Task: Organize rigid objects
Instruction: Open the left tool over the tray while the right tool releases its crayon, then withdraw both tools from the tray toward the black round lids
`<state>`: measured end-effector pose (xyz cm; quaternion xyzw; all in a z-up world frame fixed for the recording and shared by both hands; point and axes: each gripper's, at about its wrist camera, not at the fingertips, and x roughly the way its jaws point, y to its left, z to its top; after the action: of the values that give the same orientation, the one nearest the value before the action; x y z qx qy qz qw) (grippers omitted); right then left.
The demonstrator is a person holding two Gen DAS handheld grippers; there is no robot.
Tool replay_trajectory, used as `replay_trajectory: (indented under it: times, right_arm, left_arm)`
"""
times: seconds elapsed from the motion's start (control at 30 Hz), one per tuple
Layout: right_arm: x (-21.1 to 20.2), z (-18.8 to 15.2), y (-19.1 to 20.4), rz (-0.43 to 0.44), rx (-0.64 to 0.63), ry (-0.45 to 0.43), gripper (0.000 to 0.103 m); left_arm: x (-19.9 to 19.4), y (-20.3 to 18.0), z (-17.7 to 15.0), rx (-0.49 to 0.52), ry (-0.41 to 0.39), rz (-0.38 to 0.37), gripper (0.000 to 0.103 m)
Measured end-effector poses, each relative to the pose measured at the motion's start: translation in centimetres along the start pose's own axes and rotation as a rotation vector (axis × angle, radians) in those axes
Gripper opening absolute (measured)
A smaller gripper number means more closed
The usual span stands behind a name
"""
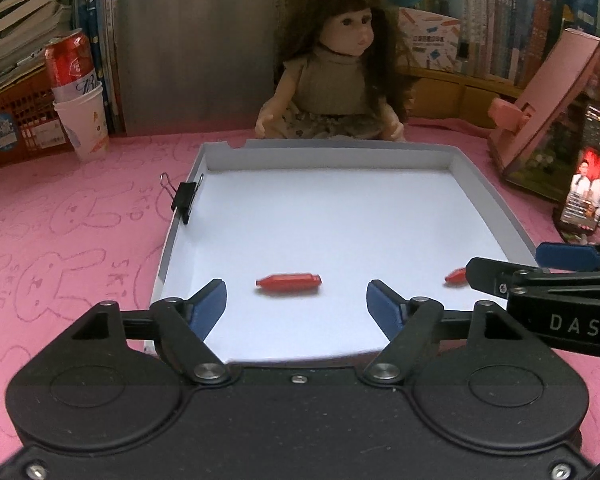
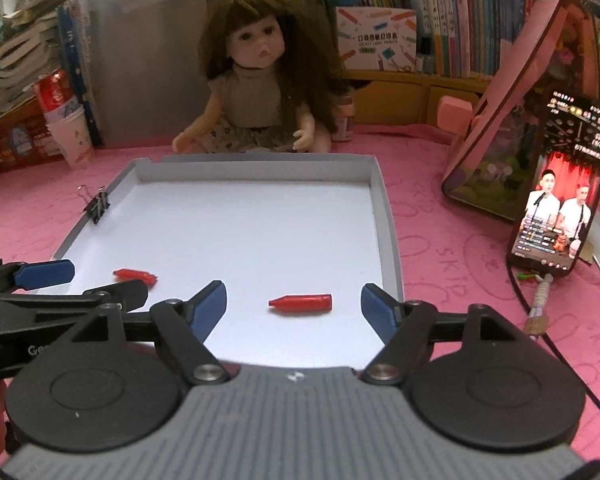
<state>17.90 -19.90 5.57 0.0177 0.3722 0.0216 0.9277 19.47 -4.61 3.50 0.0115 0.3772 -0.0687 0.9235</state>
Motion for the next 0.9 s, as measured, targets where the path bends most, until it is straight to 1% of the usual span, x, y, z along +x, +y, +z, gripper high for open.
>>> replay_trajectory:
  times: [0.1,0.3,0.47,0.6,0.73,0.9]
  right_arm:
    - [-1.2,-0.6,0.1,0.004,-0.017,-0.023,0.087]
    - [-3.4,-2.0,0.1,0.013,-0.038,-0.064,0.088]
    - [-4.9,-3.7,0.1,0.040,-0.028,-0.075,0.089]
    - [-5.7,-5.1,0.1,0.062,-0.026,-0.079,0.090]
    - [-6.5,-6.3,0.3,0.057,-0.039,-0.094,0.091]
    - [-7.3,-7.5,0.2,0.057,-0.043,-0.108,0.093]
  left_arm:
    - [-0.9,0.2,-0.6,-0.007,0.005,-0.017,0.076]
    - [-2.9,0.5,-2.0,-0.014,-0.002,-0.036,0.077]
    - [-4.4,0.5,-3.5,-0.011,-0.004,-0.056,0.078]
    - [-5.2,0.3,-4.6,-0.004,-0.002,-0.060,0.079]
    - [-5.8,0.0,-5.7,0.015,0.007,-0.059,0.079]
    - [-6.6,-0.2,-6.9,0.031,-0.002,-0.056,0.079]
